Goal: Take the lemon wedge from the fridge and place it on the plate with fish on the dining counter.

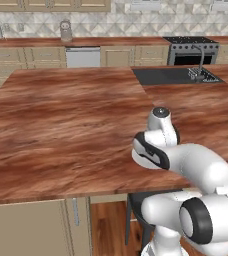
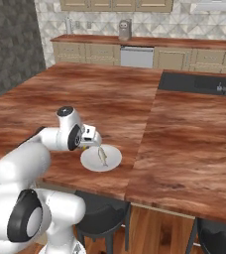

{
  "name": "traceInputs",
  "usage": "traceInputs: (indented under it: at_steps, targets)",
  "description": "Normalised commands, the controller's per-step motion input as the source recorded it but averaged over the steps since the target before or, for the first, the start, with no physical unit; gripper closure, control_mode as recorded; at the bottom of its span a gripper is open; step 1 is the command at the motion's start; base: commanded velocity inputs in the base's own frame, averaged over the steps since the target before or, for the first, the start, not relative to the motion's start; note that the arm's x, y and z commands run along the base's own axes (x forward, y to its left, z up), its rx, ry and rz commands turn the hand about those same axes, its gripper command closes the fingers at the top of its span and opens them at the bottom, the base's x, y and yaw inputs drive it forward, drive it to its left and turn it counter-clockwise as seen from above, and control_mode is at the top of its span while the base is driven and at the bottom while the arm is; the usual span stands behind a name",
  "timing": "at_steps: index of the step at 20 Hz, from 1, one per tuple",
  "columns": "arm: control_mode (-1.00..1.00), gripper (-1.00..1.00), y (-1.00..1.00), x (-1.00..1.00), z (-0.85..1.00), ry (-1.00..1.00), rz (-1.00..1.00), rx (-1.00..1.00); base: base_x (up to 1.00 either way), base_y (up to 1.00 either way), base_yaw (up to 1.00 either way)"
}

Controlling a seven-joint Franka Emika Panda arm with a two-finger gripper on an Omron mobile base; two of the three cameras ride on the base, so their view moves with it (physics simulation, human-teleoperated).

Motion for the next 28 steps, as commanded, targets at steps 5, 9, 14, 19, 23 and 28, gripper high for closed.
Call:
traceInputs:
  at_steps: [5, 9, 14, 19, 23, 28]
  targets:
    - [-1.00, 1.00, 0.00, 0.11, -0.17, 0.00, 0.00, 0.00, 0.00, 0.00, 0.00]
    - [-1.00, 1.00, 0.00, 0.00, -0.40, 0.00, 0.00, 0.00, 0.00, 0.00, 0.00]
    - [-1.00, 1.00, -0.01, 0.00, -0.35, 0.00, 0.00, 0.00, 0.00, 0.00, 0.00]
    - [-1.00, 1.00, -0.12, 0.00, -0.18, 0.00, 0.00, 0.00, 0.00, 0.00, 0.00]
    - [-1.00, 1.00, -0.24, 0.00, -0.04, 0.00, 0.02, 0.00, 0.00, 0.00, 0.00]
    - [-1.00, 1.00, -0.12, 0.00, -0.02, 0.00, 0.02, 0.00, 0.00, 0.00, 0.00]
